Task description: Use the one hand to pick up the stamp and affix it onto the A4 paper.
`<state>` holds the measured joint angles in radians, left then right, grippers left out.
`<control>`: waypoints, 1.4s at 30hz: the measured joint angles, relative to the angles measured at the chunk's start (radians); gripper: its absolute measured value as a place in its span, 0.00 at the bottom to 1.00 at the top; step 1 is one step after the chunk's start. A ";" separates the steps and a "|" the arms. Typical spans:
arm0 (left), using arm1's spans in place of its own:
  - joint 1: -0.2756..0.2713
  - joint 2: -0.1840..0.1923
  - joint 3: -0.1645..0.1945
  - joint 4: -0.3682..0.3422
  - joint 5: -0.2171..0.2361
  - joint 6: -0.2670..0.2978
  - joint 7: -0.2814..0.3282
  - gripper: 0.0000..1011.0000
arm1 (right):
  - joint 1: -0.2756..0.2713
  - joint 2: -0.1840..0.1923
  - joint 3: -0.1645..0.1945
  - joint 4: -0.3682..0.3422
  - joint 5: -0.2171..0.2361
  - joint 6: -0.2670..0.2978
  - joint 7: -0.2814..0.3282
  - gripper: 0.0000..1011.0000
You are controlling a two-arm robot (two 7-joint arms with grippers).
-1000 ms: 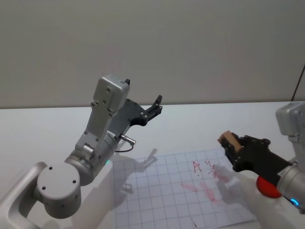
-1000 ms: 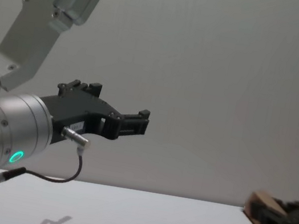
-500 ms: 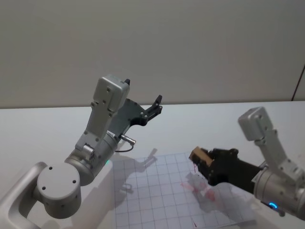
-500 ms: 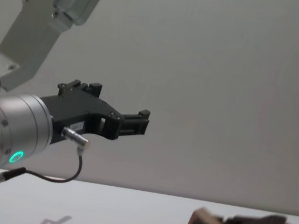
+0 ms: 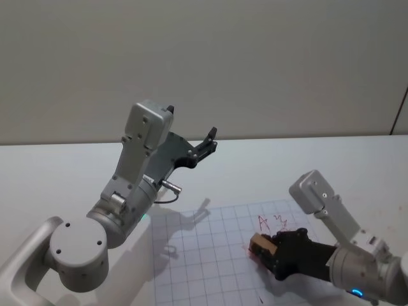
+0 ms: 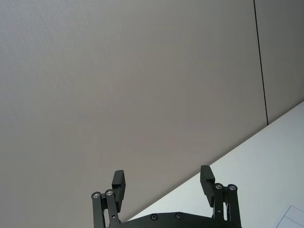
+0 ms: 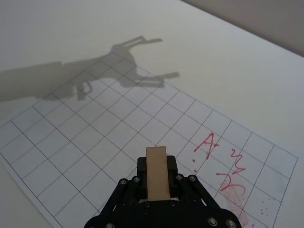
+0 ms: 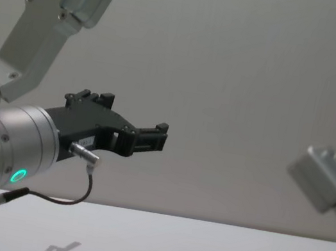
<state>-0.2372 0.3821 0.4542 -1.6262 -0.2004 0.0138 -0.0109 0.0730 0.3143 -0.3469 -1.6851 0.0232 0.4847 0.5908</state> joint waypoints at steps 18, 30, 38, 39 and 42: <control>0.000 0.000 0.000 0.000 0.000 0.000 0.000 0.99 | 0.008 -0.001 -0.017 0.036 -0.023 0.000 0.009 0.22; 0.000 0.000 0.000 0.000 0.000 0.000 0.000 0.99 | 0.015 -0.015 -0.004 0.029 0.066 -0.067 -0.052 0.22; 0.000 0.000 0.000 0.000 0.000 0.000 0.000 0.99 | 0.009 -0.008 0.029 0.004 0.166 -0.124 -0.130 0.22; 0.000 0.000 0.000 0.000 0.000 0.000 0.000 0.99 | 0.008 -0.006 0.033 0.002 0.174 -0.128 -0.138 0.22; 0.000 0.000 0.000 0.000 0.000 0.000 0.000 0.99 | -0.001 0.003 0.048 -0.008 0.205 -0.143 -0.172 0.22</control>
<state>-0.2371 0.3821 0.4542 -1.6262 -0.2004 0.0138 -0.0109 0.0719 0.3170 -0.2991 -1.6931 0.2280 0.3418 0.4188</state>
